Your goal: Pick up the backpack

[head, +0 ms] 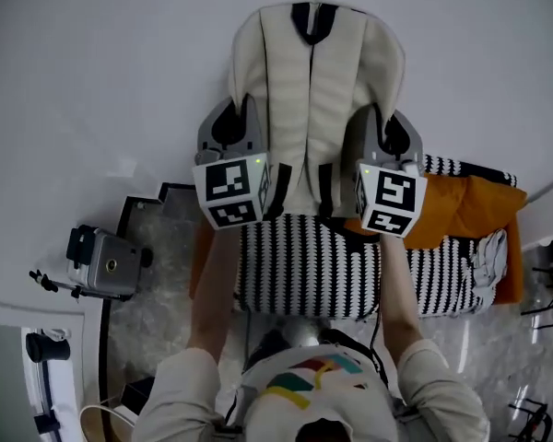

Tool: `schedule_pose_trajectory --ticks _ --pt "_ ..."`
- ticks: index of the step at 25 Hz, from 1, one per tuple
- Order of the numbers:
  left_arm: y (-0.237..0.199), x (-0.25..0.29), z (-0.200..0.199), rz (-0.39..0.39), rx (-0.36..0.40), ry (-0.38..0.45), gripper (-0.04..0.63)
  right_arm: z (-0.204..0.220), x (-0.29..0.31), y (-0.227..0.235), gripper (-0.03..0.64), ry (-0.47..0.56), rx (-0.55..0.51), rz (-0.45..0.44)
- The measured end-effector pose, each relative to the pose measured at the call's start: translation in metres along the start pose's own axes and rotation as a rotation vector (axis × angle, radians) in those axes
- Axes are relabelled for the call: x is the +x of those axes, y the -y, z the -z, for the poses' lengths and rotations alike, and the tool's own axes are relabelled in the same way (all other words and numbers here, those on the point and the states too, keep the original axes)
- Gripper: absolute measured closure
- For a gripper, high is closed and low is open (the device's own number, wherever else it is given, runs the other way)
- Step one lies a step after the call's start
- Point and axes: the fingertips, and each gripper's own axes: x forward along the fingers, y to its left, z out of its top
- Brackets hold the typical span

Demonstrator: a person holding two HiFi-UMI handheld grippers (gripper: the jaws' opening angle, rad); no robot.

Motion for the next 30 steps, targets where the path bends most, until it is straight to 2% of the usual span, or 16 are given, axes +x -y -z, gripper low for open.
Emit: schedule_pose_trajectory --ticks 7,13,19,30 --pt "0.009 -0.035 -0.080 -0.019 0.024 0.113 0.552 -0.076 -0.031 0.014 0.569 0.124 0.005 -0.001" --pt "0.020 -0.076 -0.125 -0.043 0.047 0.215 0.552 -0.115 -0.067 0.021 0.569 0.224 -0.011 0.022" --pt "0.025 -0.093 -0.153 -0.045 0.068 0.267 0.552 -0.142 -0.086 0.021 0.569 0.287 -0.010 0.021" --pt "0.042 -0.112 -0.173 -0.021 0.069 0.317 0.552 -0.158 -0.113 0.033 0.568 0.339 -0.012 0.043"
